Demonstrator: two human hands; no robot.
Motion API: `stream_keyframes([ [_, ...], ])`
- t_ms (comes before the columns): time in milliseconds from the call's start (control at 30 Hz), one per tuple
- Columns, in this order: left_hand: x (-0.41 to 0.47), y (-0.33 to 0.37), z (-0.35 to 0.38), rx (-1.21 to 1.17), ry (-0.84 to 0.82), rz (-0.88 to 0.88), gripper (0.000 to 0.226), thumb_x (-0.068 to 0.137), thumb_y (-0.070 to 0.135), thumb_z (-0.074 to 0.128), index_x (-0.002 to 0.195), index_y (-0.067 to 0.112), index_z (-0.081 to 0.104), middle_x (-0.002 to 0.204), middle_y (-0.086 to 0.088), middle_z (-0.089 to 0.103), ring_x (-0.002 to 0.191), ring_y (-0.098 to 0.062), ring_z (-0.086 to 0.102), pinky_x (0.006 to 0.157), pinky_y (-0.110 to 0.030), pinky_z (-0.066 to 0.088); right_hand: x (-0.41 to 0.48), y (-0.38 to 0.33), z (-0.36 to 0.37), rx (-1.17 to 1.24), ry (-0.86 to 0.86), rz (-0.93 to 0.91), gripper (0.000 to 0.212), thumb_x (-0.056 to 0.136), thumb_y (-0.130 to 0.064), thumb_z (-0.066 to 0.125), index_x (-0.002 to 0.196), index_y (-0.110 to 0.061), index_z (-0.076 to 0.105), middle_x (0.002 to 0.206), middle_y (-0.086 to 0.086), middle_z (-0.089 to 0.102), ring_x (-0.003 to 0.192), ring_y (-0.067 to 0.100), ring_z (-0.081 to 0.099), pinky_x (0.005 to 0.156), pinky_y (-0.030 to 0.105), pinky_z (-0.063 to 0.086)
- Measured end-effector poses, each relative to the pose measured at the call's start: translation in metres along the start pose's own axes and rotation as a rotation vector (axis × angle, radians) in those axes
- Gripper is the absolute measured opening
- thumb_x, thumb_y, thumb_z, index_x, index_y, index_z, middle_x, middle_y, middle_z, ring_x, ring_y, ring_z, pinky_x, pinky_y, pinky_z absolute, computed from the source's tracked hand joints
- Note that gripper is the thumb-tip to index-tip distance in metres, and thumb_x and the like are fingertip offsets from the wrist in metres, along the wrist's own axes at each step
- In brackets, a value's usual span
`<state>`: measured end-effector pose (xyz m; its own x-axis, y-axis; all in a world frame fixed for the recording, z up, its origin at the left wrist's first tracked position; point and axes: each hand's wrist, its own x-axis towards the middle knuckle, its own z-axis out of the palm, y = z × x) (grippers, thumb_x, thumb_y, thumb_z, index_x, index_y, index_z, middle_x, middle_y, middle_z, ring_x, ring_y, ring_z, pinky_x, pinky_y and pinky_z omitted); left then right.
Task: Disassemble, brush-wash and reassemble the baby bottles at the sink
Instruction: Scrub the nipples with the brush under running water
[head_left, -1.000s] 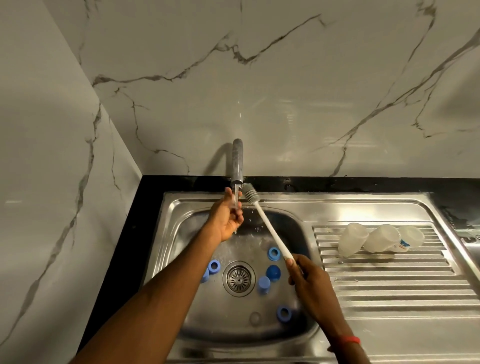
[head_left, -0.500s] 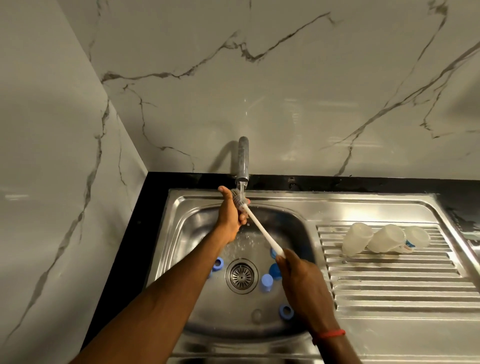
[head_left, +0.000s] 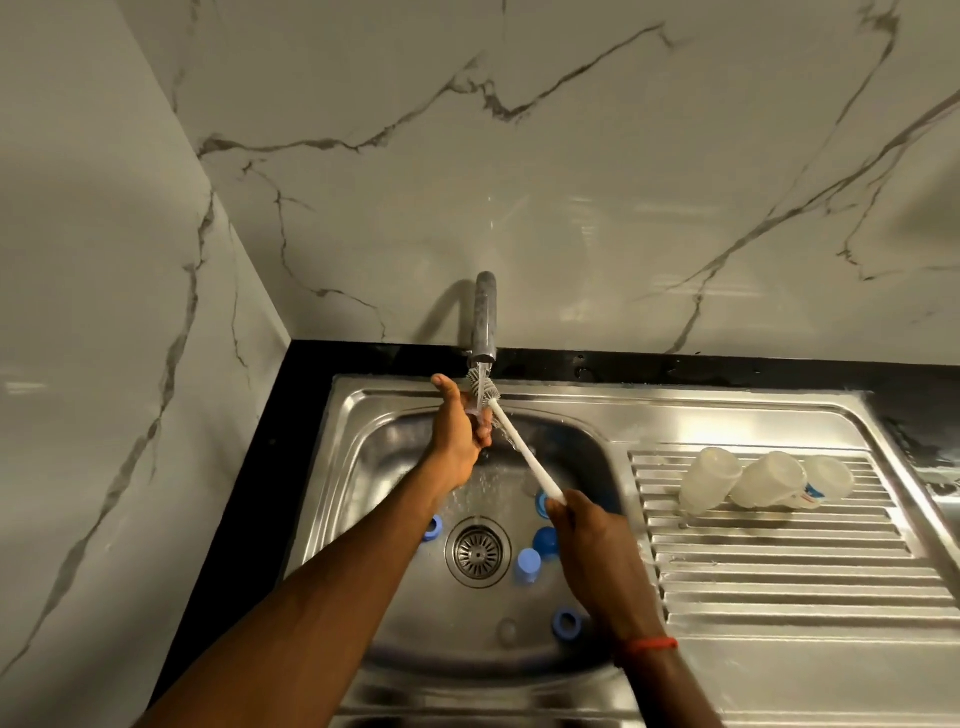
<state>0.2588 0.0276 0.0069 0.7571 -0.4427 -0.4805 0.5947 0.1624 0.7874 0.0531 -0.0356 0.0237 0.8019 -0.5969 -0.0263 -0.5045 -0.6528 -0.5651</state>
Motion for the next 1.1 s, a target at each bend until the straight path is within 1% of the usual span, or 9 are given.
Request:
stream_keyframes([
  [133,0.000,0.009,-0.006,-0.112,-0.001,-0.069,0.051,0.105,0.052,0.036,0.104,0.011,0.067,0.071,-0.005,0.052,0.055,-0.010,0.042,0.055,-0.025,0.037,-0.004,0.012,0.000,0.303,-0.119,0.149,0.038,0.099,-0.051,0.045,0.082,-0.021,0.062,0.060,-0.001,0.060,0.051,0.006,0.051,0.053,0.035,0.043],
  [233,0.002,0.013,-0.014,-0.181,-0.017,-0.119,0.028,0.103,0.017,0.045,0.122,0.011,0.066,0.087,-0.008,0.062,0.071,-0.016,0.058,0.068,-0.028,0.051,-0.011,0.019,-0.007,0.409,-0.153,0.190,0.042,0.094,-0.058,0.046,0.085,-0.022,0.066,0.060,-0.002,0.059,0.052,0.003,0.051,0.052,0.027,0.042],
  [300,0.002,0.014,-0.016,-0.228,-0.038,-0.137,0.023,0.101,0.010,0.047,0.113,0.011,0.066,0.097,-0.012,0.069,0.088,-0.024,0.066,0.077,-0.034,0.055,-0.013,0.020,-0.013,0.391,-0.180,0.164,0.036,0.096,-0.055,0.047,0.086,-0.025,0.066,0.060,-0.003,0.059,0.052,0.001,0.052,0.051,0.020,0.042],
  [400,-0.002,0.012,-0.011,-0.228,-0.081,-0.156,0.018,0.100,0.006,0.049,0.104,0.008,0.067,0.100,-0.017,0.073,0.098,-0.032,0.070,0.089,-0.040,0.057,-0.014,0.018,-0.015,0.295,-0.190,0.152,0.028,0.099,-0.049,0.047,0.084,-0.030,0.061,0.064,-0.005,0.061,0.056,0.000,0.058,0.052,0.016,0.045],
  [500,-0.005,0.003,-0.005,-0.213,-0.098,-0.184,0.018,0.098,0.003,0.053,0.110,0.002,0.066,0.104,-0.019,0.073,0.100,-0.030,0.072,0.092,-0.038,0.057,-0.013,0.012,-0.009,0.247,-0.113,0.153,0.031,0.099,-0.052,0.043,0.085,-0.028,0.057,0.064,-0.001,0.061,0.057,0.010,0.059,0.057,0.031,0.052],
  [767,0.008,0.003,0.001,-0.440,0.210,-0.166,0.029,0.095,0.012,0.066,0.118,-0.005,0.063,0.108,-0.023,0.072,0.101,-0.037,0.071,0.056,-0.032,0.061,-0.025,0.008,0.000,0.016,-0.087,0.016,0.039,0.100,-0.052,0.032,0.105,-0.020,0.054,0.073,-0.001,0.062,0.061,0.019,0.058,0.049,0.026,0.031],
  [933,0.003,0.003,0.007,-0.409,0.219,-0.146,0.024,0.095,0.010,0.065,0.112,-0.006,0.063,0.108,-0.025,0.070,0.090,-0.034,0.071,0.055,-0.031,0.061,-0.022,0.003,-0.001,0.023,-0.074,0.024,0.041,0.099,-0.052,0.031,0.104,-0.019,0.054,0.064,-0.007,0.053,0.051,0.013,0.050,0.046,0.020,0.034],
  [1033,0.000,-0.003,0.016,-0.414,0.199,-0.141,0.031,0.098,0.014,0.062,0.119,-0.009,0.060,0.112,-0.027,0.070,0.101,-0.038,0.071,0.060,-0.032,0.062,-0.004,-0.001,0.005,0.081,-0.059,0.097,0.037,0.102,-0.052,0.035,0.100,-0.020,0.054,0.070,-0.002,0.060,0.058,0.017,0.058,0.055,0.036,0.050],
  [1100,0.000,0.002,0.019,-0.436,0.218,-0.126,0.026,0.099,0.016,0.062,0.114,-0.005,0.063,0.111,-0.025,0.071,0.101,-0.036,0.071,0.064,-0.034,0.063,-0.006,0.000,0.006,0.128,-0.093,0.097,0.034,0.102,-0.050,0.036,0.097,-0.021,0.053,0.069,-0.001,0.060,0.057,0.015,0.058,0.055,0.033,0.051],
])
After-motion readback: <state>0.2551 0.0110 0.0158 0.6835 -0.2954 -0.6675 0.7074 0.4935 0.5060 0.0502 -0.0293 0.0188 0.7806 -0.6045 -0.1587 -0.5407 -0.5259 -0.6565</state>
